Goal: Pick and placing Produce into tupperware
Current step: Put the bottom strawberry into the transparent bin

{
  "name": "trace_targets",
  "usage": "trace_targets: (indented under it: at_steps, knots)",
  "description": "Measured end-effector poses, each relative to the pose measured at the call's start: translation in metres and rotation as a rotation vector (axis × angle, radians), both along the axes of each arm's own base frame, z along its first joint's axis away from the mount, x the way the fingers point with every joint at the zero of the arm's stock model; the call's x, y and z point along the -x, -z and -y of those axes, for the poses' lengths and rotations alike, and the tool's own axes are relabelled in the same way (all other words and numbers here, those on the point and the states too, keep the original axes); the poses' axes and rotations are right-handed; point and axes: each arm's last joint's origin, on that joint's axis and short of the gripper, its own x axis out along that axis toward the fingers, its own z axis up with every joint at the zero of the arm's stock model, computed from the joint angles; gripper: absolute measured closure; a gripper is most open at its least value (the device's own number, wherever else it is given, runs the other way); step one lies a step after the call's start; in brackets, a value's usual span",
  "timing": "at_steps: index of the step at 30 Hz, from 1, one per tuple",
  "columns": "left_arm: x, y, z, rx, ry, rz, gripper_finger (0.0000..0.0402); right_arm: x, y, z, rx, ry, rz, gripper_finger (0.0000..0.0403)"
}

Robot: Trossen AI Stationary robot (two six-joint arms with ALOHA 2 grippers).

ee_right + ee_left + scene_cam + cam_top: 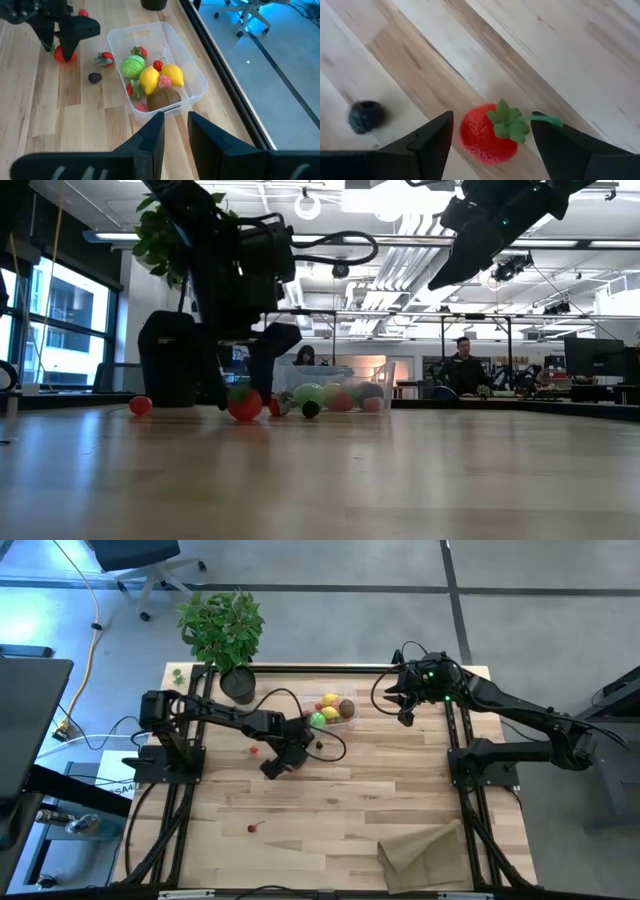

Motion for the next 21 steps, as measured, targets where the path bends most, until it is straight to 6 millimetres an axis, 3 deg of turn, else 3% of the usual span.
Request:
trace_targets:
  at_steps: [10, 21]
  knots:
    - [0.0004, 0.0009, -0.0002, -0.005, 0.015, -0.005, 0.0154, 0.0000, 0.0000, 0.0000, 0.000, 0.000, 0.000, 0.0327]
    - [-0.0009, 0.0089, 0.0001, 0.013, 0.017, -0.023, 0.0193, 0.0001, -0.0001, 0.0001, 0.000, 0.001, 0.000, 0.0327]
